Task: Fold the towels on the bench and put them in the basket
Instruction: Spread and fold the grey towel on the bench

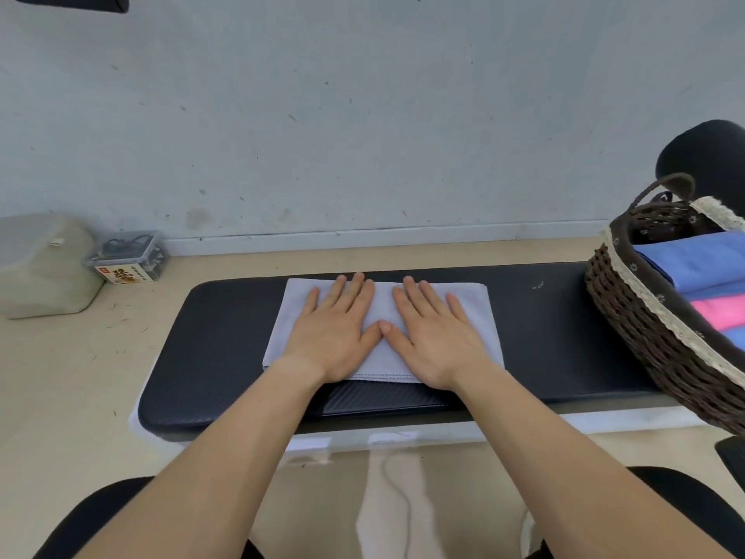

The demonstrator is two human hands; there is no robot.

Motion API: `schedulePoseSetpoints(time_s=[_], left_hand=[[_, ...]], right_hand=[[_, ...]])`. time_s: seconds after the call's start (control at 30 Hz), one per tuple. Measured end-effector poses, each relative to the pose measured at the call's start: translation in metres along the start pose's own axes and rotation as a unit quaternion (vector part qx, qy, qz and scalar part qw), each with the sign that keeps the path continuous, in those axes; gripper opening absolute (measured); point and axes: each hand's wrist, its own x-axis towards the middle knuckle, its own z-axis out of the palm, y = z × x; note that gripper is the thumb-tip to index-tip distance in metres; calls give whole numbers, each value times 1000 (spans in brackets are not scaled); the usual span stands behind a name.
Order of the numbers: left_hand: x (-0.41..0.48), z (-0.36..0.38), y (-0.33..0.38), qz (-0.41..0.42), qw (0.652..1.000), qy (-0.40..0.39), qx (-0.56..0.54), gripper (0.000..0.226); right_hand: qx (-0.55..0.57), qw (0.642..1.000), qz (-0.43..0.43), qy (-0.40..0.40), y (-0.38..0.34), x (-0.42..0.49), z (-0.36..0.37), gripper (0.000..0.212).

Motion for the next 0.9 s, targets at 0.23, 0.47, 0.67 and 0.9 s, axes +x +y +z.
schedulePoseSetpoints(time_s=[0.23, 0.47, 0.67, 0.9], left_hand=[[-6, -1, -51, -75, 997, -16, -28, 75], [-30, -4, -34, -98, 994, -32, -38, 75], [-48, -27, -51, -205, 969, 106, -89, 60], [-56, -32, -53, -339, 933, 9, -122, 60]], right_hand=[[-20, 996, 77, -30, 43, -18, -6, 74], [-33, 996, 71, -47, 59, -35, -12, 74], [-41, 999, -23, 18, 42, -35, -30, 66], [24, 993, -118, -21, 10, -32, -31, 50]])
